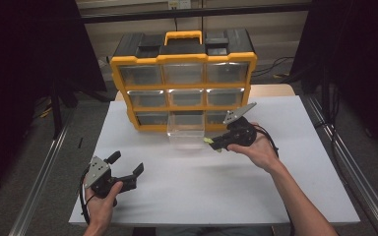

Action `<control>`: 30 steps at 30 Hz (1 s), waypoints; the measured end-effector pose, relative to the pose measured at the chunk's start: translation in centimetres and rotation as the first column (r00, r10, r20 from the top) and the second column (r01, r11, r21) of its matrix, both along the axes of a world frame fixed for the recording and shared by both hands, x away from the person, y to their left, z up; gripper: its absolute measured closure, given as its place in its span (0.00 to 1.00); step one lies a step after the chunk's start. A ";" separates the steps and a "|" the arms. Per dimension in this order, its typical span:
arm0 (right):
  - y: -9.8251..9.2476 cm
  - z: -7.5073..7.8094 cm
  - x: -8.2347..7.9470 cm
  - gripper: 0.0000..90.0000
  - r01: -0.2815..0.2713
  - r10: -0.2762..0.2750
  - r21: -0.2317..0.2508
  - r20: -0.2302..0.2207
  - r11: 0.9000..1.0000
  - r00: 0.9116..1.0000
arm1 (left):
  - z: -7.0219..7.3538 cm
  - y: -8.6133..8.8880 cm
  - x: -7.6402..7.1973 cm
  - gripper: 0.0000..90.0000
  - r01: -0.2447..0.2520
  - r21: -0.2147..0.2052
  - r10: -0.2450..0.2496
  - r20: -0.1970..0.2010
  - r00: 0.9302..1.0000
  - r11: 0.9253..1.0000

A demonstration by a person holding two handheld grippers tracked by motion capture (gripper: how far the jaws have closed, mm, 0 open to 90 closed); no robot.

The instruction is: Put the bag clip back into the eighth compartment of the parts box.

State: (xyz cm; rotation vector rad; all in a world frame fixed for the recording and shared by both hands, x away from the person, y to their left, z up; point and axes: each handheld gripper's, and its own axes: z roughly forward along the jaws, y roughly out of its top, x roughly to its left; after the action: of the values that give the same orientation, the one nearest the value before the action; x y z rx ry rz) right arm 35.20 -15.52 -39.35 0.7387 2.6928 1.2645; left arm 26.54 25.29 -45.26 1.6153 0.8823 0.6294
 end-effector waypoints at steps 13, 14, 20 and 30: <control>1.2 1.7 0.7 0.88 -0.023 0.023 0.014 0.025 1.000 0.999 | 0.1 0.0 -0.1 0.06 -0.001 0.004 0.001 0.000 1.000 1.000; 1.3 1.7 0.6 0.88 -0.019 0.019 0.011 0.022 1.000 1.000 | 0.1 0.0 -0.1 0.06 -0.006 0.002 0.006 0.002 1.000 1.000; 1.7 2.5 1.1 0.88 -0.028 0.028 0.011 0.039 1.000 0.999 | 0.1 0.0 -0.1 0.06 -0.002 0.001 0.002 0.000 1.000 1.000; 2.3 3.7 2.1 0.88 -0.033 0.034 -0.021 0.052 0.999 0.998 | 0.1 0.0 -0.1 0.06 -0.001 0.003 0.001 -0.003 1.000 1.000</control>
State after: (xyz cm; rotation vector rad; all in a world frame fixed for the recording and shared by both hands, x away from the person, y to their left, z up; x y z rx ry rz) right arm 37.34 -13.20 -35.64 0.6516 2.6826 1.2432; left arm 26.48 25.28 -45.21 1.6187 0.8846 0.6300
